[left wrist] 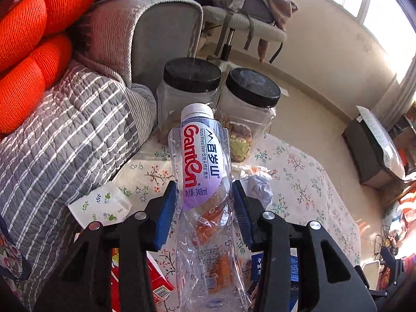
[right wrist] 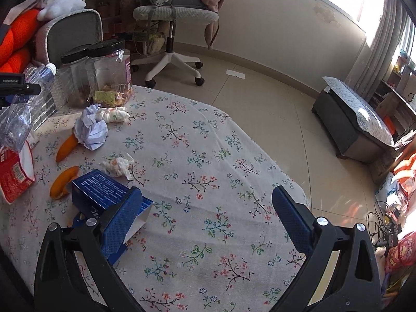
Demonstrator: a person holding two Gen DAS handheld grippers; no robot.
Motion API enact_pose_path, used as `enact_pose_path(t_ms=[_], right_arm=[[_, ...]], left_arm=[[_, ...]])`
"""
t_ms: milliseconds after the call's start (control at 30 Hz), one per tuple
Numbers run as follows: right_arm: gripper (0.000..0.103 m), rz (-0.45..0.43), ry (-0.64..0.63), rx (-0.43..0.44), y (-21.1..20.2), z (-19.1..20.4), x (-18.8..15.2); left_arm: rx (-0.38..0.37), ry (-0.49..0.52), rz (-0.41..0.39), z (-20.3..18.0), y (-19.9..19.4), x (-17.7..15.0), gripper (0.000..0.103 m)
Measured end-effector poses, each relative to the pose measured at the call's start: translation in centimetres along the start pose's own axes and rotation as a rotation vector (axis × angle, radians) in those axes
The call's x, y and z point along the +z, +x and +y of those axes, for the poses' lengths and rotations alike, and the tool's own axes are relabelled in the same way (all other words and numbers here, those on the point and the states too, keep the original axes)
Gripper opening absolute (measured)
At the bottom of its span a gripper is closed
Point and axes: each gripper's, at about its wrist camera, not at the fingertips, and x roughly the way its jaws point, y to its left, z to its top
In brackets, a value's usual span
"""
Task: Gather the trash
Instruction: 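Grasp the clear water bottle with the left gripper while the right gripper grasps the crumpled paper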
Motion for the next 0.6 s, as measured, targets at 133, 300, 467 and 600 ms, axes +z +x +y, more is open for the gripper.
enact_pose_path(t_ms=[133,300,467,600], right_arm=[[0.096,0.054,-0.028,0.113,3.3,5.4,4.3],[0.092,0.166,0.031,0.213,8.0,10.3,7.8],[0.087,0.236,0.092,0.222,11.7,12.5,8.6],[0.066,0.286,0.150,0.244,14.0,12.6,8.7]], left_arm=[[-0.047,-0.006,-0.079,0.2,-1.3,1.0,0.043],[-0.074,-0.092,-0.051,2.6,-1.0,1.9,0.043],[-0.066,-0.080,-0.078,3.6,-1.6,2.7,0.043],[-0.083,-0.087,-0.055,3.9,-1.1,2.9,0.043]])
